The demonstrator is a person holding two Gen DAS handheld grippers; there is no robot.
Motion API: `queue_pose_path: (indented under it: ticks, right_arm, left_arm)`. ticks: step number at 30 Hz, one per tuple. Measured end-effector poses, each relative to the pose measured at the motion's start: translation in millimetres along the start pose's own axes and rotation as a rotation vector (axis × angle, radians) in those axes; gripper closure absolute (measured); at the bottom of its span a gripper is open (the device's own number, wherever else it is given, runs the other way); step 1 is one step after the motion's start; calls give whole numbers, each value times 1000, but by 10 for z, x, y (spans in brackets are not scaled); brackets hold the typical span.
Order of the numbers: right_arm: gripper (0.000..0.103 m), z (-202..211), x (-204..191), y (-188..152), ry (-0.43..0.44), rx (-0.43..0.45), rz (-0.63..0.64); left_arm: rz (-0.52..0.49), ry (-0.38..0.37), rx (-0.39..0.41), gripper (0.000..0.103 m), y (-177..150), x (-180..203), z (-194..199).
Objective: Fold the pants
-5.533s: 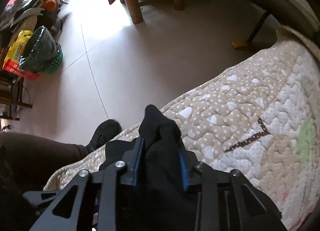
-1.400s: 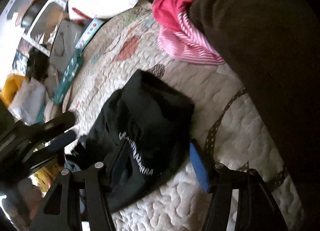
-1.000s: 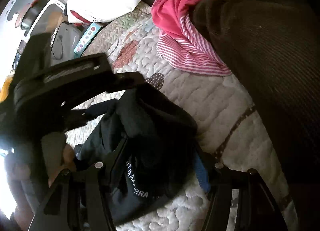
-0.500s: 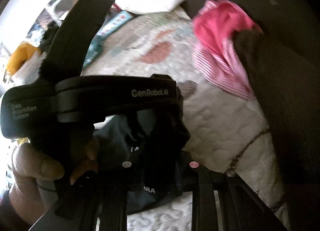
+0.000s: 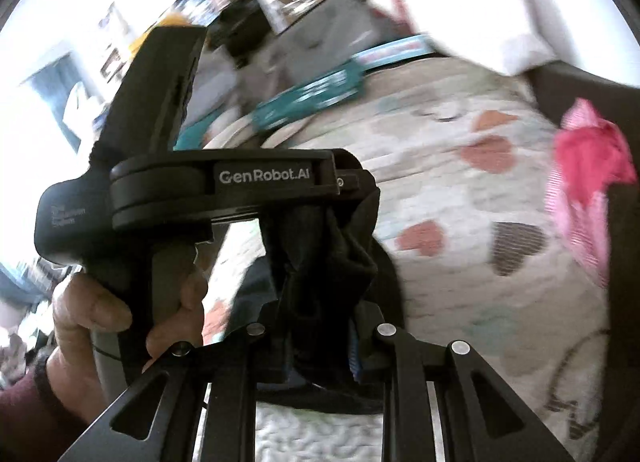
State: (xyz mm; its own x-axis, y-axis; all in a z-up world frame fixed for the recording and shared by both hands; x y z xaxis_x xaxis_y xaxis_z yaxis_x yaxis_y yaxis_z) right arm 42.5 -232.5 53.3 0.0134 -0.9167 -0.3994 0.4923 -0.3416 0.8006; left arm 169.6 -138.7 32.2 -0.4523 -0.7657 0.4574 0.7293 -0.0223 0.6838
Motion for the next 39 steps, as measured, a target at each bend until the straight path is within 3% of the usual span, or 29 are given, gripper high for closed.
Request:
queue_pose_path:
  ticks: [5, 14, 18, 20, 22, 26, 29, 32, 36, 39]
  right_arm:
    - [80, -404, -430, -242, 63, -91, 120]
    - [80, -995, -896, -755, 69, -211, 329]
    - [72, -1084, -915, -901, 70, -239, 363]
    - [64, -1086, -957, -962, 76, -257, 374]
    - [49, -1078, -1031, -1013, 94, -273, 385]
    - [38, -934, -1129, -1043, 126, -274, 401]
    - [35, -766, -1103, -993, 150, -280, 364]
    - [34, -547, -967, -886, 143, -266, 319]
    - [34, -333, -592, -687, 46, -215, 259]
    - [34, -291, -288, -575, -62, -192, 226]
  left_arm:
    - [226, 7, 34, 70, -182, -765, 205]
    - [355, 38, 65, 70, -357, -1415, 305]
    - [408, 73, 91, 70, -336, -1624, 373]
    - [437, 120, 108, 70, -305, -1746, 435]
    - [472, 151, 116, 70, -301, -1867, 482]
    - [563, 185, 145, 70, -322, -2072, 658]
    - [549, 199, 170, 70, -310, -2047, 812]
    - [469, 190, 183, 70, -269, -1834, 912]
    - [305, 151, 150, 68, -269, -1357, 834]
    - [169, 199, 106, 58, -384, -1095, 680]
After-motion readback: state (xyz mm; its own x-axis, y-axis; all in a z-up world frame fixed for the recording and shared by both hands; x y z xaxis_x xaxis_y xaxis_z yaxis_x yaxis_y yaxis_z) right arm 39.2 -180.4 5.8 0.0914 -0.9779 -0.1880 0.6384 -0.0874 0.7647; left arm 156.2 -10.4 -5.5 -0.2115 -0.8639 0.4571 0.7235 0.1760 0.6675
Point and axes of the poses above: each gripper's, at about its wrist camera, not at the fingertips, and z roughly against the way its jaws point, x to its right, y to its top, the point moved 4 cm from there along -z, roughly the way its jaws point, and after that the axes turned 14 degrees about x, right-handed, at the moved point
